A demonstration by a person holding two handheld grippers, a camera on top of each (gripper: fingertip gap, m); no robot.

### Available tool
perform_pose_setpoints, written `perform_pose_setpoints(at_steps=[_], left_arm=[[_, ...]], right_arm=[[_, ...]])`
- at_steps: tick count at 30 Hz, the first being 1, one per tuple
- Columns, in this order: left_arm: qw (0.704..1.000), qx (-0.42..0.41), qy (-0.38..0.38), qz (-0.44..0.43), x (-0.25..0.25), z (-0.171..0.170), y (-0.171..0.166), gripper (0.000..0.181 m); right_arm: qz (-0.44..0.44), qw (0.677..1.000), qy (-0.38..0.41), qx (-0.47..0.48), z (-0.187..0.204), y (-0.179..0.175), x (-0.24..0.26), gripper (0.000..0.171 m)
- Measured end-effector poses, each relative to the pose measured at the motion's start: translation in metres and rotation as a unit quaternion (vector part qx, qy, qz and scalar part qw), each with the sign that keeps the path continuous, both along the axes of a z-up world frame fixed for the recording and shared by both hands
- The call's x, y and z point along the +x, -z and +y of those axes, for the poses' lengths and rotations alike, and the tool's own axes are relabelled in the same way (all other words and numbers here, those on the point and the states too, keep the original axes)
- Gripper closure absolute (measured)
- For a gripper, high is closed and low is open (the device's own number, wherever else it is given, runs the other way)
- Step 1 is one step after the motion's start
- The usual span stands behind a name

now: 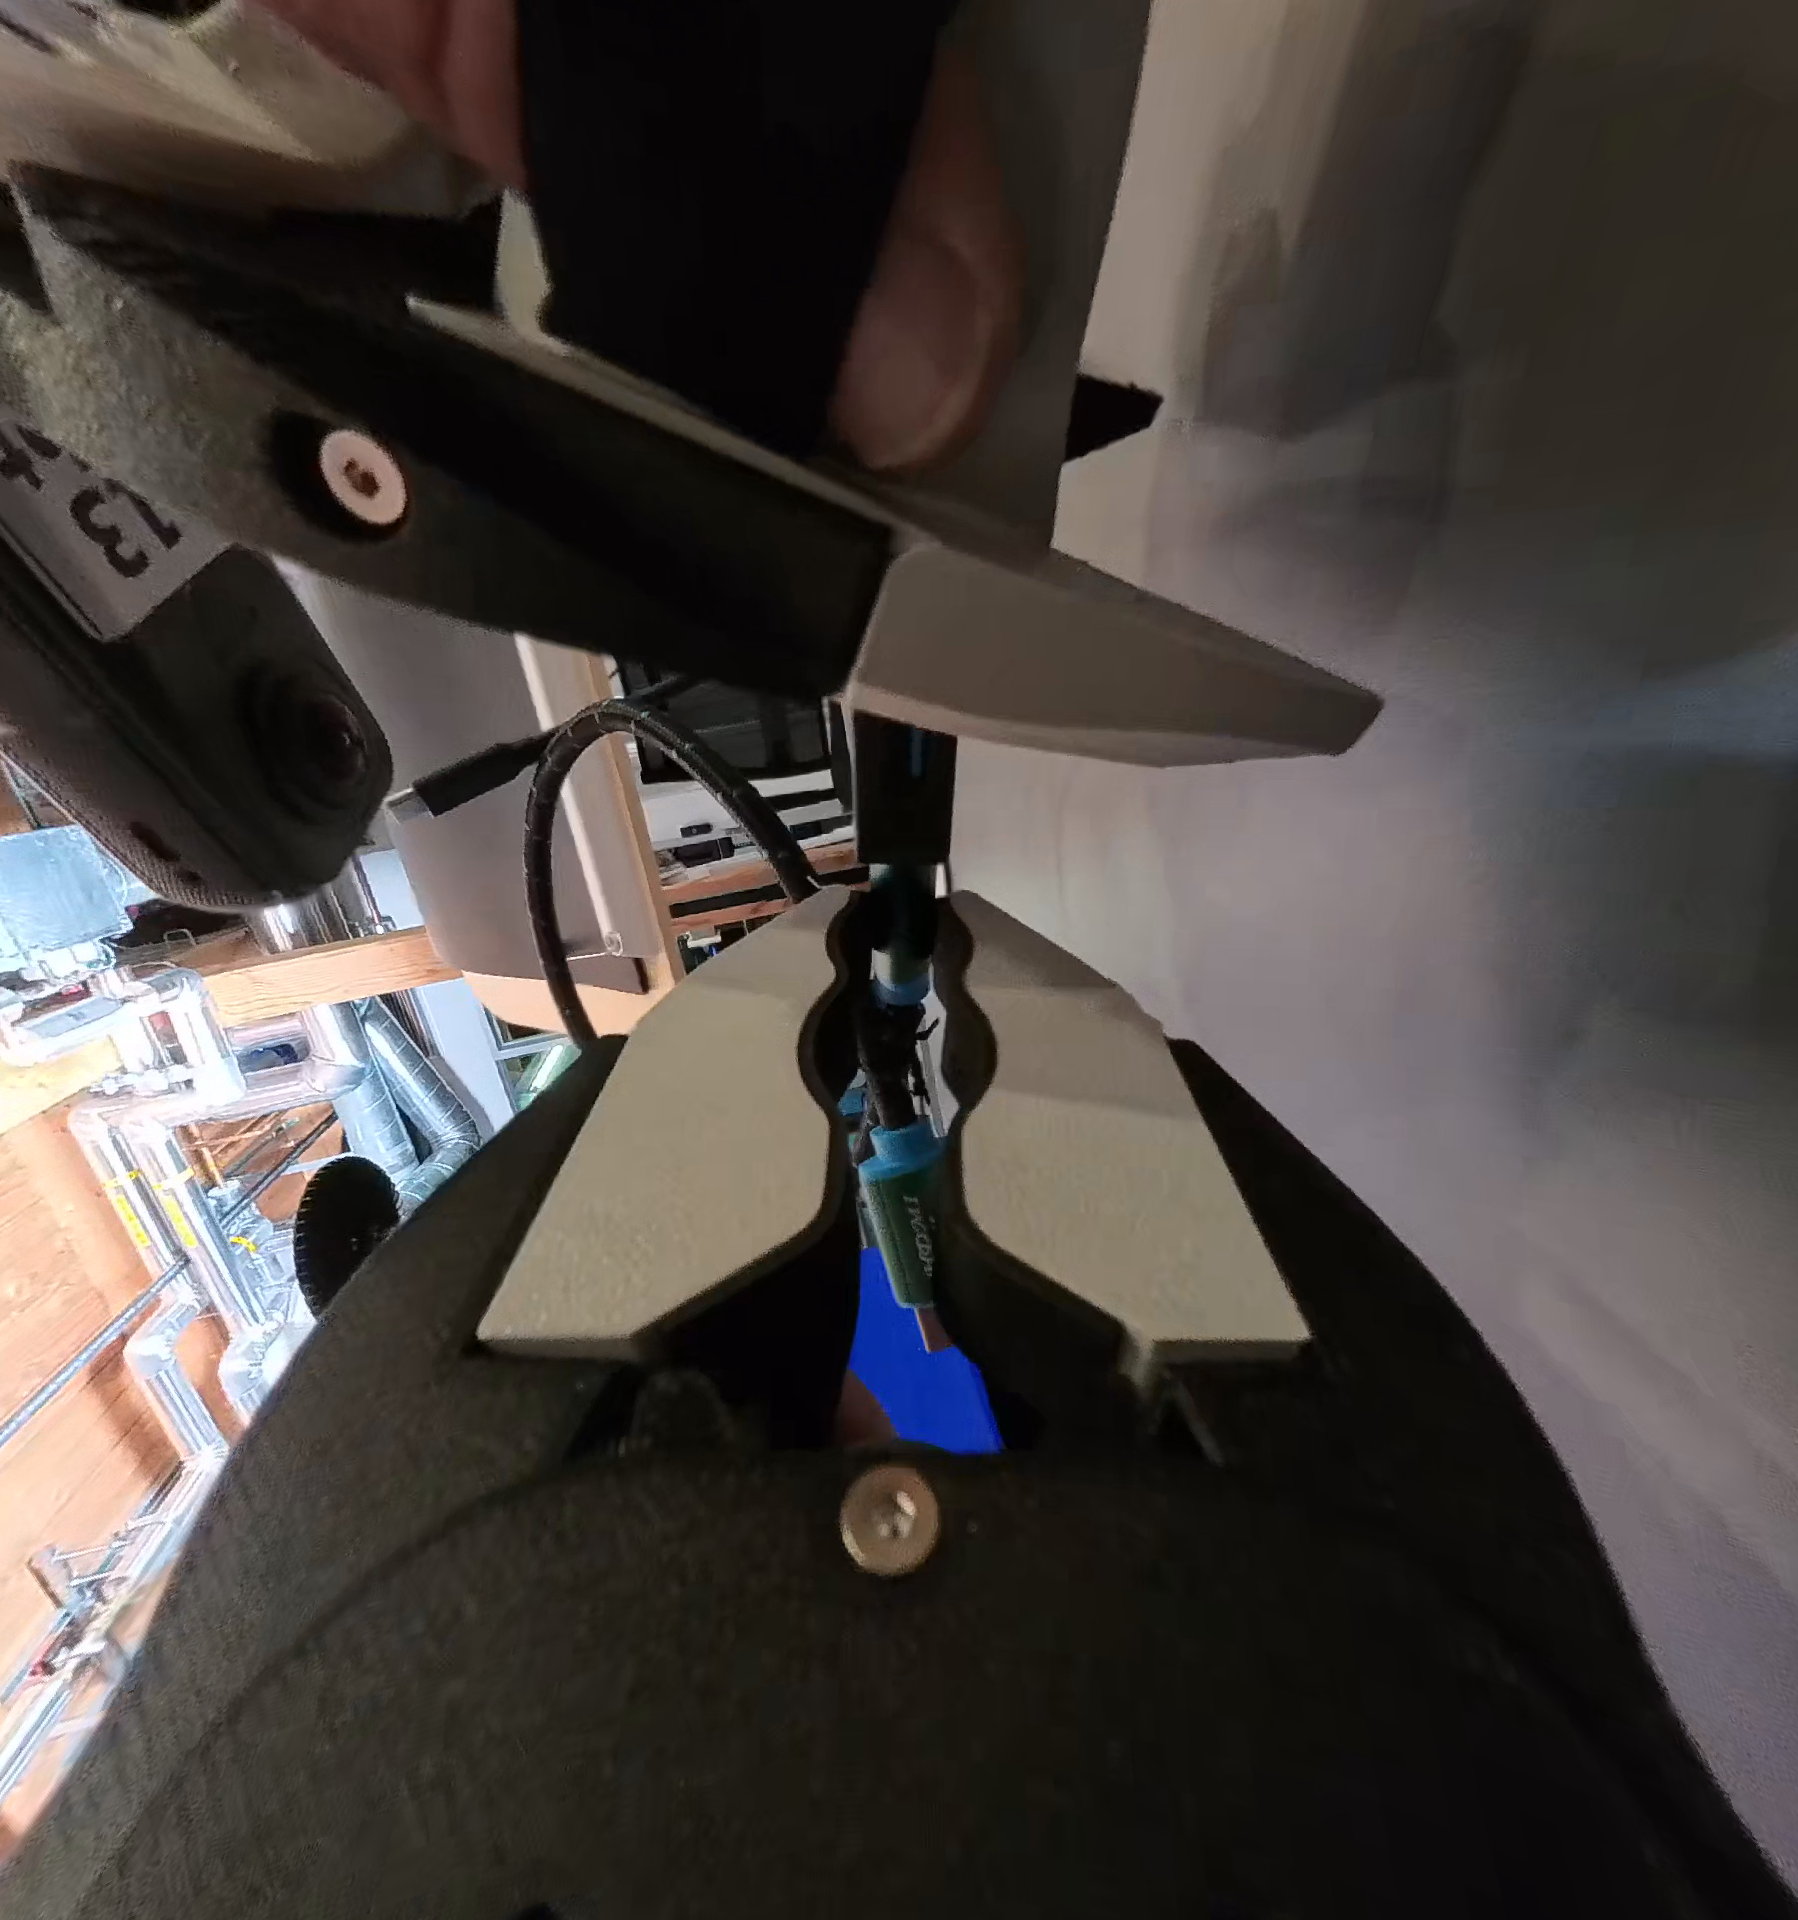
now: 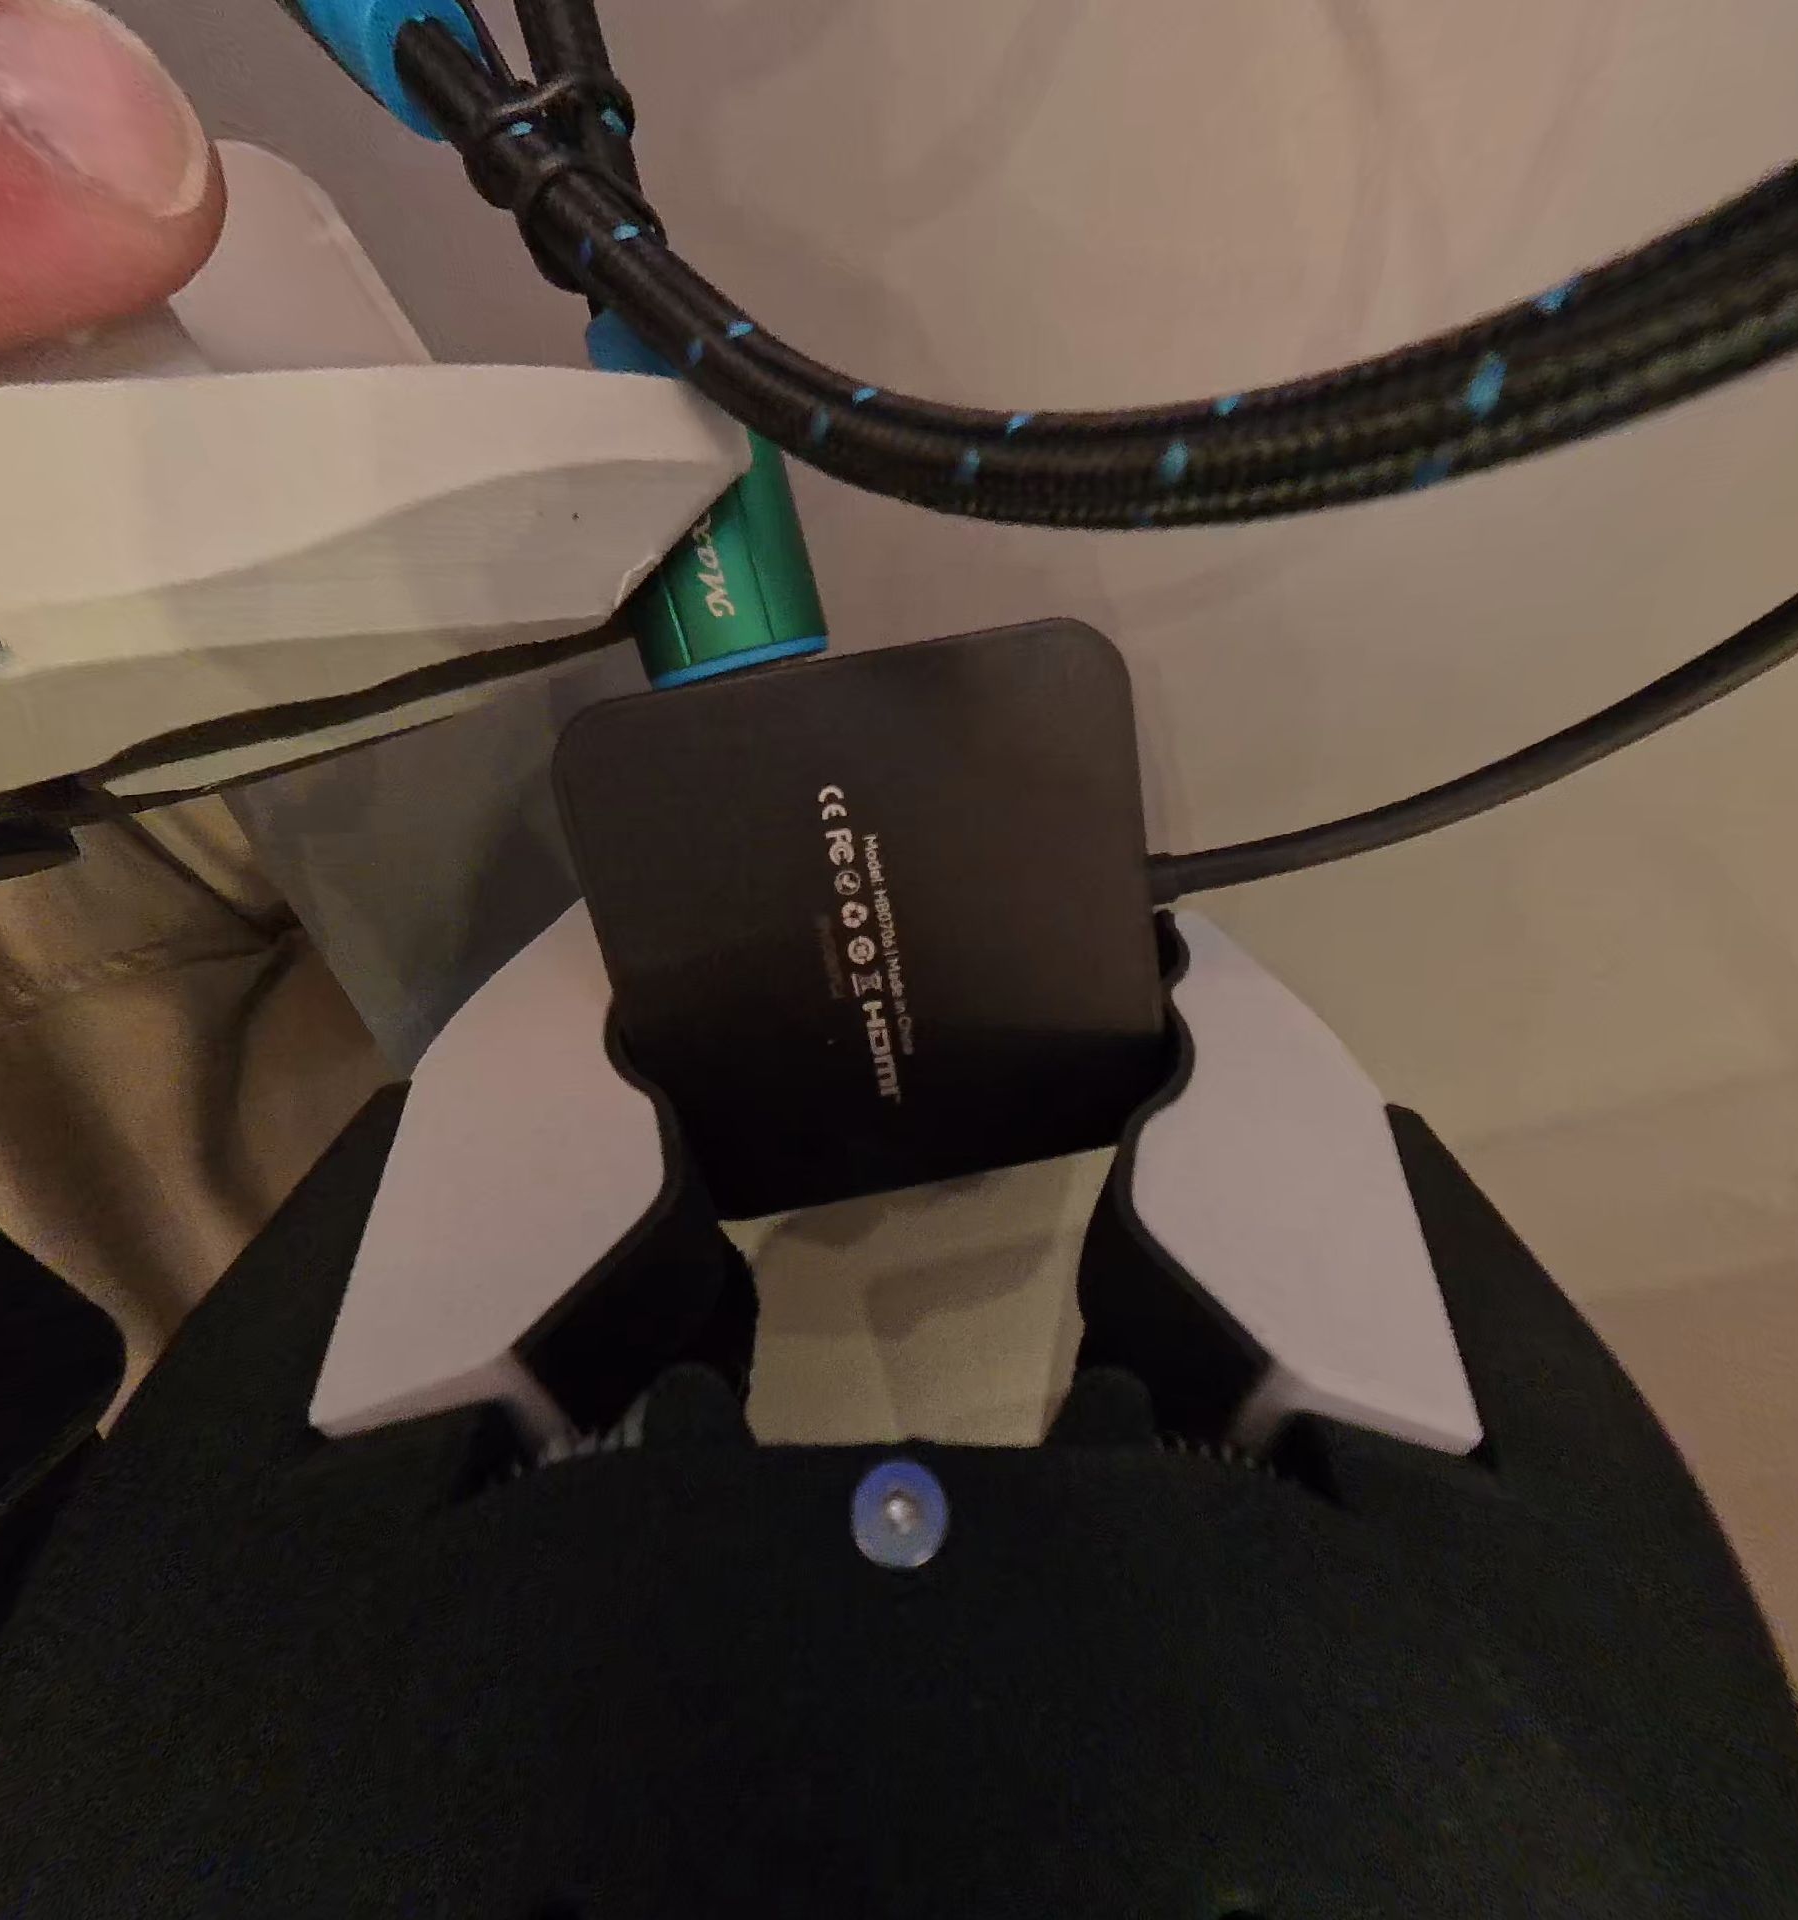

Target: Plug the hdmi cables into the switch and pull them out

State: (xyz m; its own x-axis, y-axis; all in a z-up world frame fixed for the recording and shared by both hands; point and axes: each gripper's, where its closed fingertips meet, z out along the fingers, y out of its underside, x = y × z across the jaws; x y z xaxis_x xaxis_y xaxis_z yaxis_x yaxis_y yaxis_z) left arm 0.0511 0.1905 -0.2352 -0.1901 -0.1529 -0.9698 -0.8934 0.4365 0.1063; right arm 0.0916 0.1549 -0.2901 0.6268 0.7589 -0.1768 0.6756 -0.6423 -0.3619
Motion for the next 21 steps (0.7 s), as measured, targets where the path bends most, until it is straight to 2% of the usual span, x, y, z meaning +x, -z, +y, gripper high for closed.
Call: perform_pose_setpoints(at_steps=[4,7,11,16,21], left_arm=[[0.999,-0.001,0.004,-0.044,0.003,0.005,-0.029,0.168],[0.993,0.015,0.024,-0.116,0.005,0.002,-0.069,0.158],[0.975,0.009,0.033,-0.220,-0.014,0.008,-0.113,0.161],[0.970,-0.010,0.003,-0.241,-0.041,0.027,-0.119,0.164],[0.974,-0.024,-0.006,-0.225,-0.048,0.036,-0.105,0.166]], right_arm=[[0.042,0.998,0.015,0.041,0.011,-0.025,-0.003,0.082],[0.045,0.994,0.039,0.091,0.022,-0.050,0.008,0.082],[0.044,0.987,0.076,0.137,0.034,-0.077,0.038,0.082],[0.074,0.969,0.153,0.180,0.050,-0.120,0.098,0.082],[0.069,0.945,0.262,0.184,0.063,-0.126,0.195,0.083]])
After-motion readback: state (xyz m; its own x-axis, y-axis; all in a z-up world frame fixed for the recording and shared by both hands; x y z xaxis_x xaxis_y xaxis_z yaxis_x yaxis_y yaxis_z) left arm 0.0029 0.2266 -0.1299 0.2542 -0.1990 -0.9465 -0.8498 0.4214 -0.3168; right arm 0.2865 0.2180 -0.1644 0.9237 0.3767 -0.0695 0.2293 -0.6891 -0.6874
